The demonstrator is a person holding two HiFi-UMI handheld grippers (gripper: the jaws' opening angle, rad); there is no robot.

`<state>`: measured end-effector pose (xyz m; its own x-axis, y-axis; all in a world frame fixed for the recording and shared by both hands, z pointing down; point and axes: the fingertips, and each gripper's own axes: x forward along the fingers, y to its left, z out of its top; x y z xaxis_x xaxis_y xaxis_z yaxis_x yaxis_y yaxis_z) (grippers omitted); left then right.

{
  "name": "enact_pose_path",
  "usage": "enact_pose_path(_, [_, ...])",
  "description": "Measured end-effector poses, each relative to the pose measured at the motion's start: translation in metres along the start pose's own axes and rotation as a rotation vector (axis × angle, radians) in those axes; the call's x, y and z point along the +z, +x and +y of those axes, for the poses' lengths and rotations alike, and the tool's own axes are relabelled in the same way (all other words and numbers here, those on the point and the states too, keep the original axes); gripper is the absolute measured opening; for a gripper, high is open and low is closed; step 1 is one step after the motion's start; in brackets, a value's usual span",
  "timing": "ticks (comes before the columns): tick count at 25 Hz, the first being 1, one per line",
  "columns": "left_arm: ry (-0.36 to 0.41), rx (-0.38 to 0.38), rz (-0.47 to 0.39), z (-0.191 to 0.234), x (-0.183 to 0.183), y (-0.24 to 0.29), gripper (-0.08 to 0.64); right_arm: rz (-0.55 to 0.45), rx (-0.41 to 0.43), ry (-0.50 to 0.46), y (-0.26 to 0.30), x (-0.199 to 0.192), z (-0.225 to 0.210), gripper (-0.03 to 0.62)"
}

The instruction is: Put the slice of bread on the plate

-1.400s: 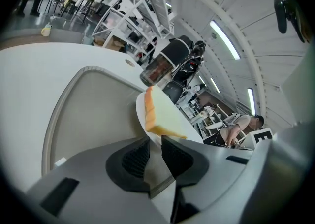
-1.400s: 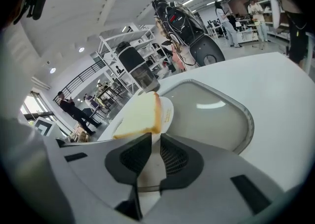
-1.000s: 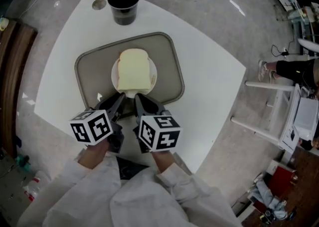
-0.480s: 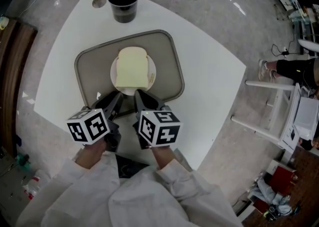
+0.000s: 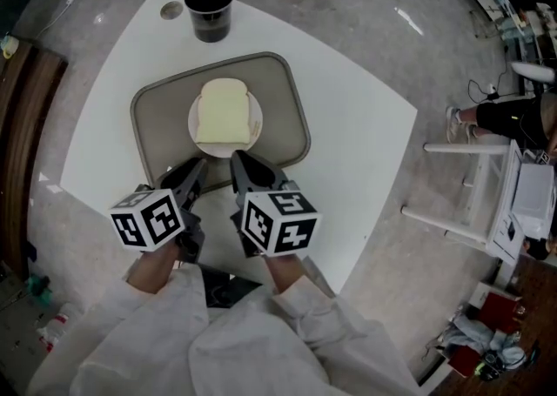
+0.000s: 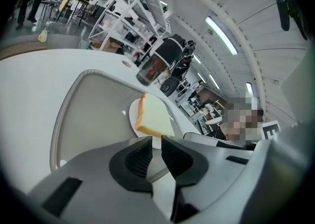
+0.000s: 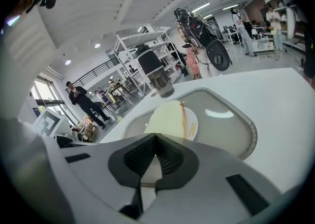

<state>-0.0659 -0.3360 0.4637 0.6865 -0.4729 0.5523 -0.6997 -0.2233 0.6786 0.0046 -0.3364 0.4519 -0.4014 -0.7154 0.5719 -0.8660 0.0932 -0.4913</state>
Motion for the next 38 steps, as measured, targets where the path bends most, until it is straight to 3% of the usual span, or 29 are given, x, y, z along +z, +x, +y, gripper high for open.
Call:
enact_pose_path(9, [0.049,-0.118,-0.153,-0.065,0.009,-0.033,0.009,-0.115,0.07,-0.099,-0.063,0.024,0.021,0.012])
enact_pose_path(15, [0.062,-0.219,-0.257,-0.113,-0.01,-0.067,0.009,-0.178,0.138,-0.133,-0.112,0.016,0.04,0.012])
enact_pose_path(20, [0.119,-0.223,-0.321,-0.145,-0.042,-0.097,0.009,-0.218,0.213,-0.192,-0.163,0.006,0.051,0.012])
enact_pose_path(25, [0.127,-0.225,-0.363,-0.173,-0.076,-0.122,0.009,-0.234,0.303,-0.163,-0.213,-0.011,0.054,0.012])
enact_pose_path(33, [0.122,-0.231,-0.374,-0.194,-0.132,-0.137,0.009,-0.229,0.325,-0.208,-0.257,-0.041,0.041,0.012])
enact_pose_path(38, [0.15,-0.236,-0.358,-0.202,-0.146,-0.14,0.009,-0.228,0.313,-0.212,-0.267,-0.052,0.035,0.012])
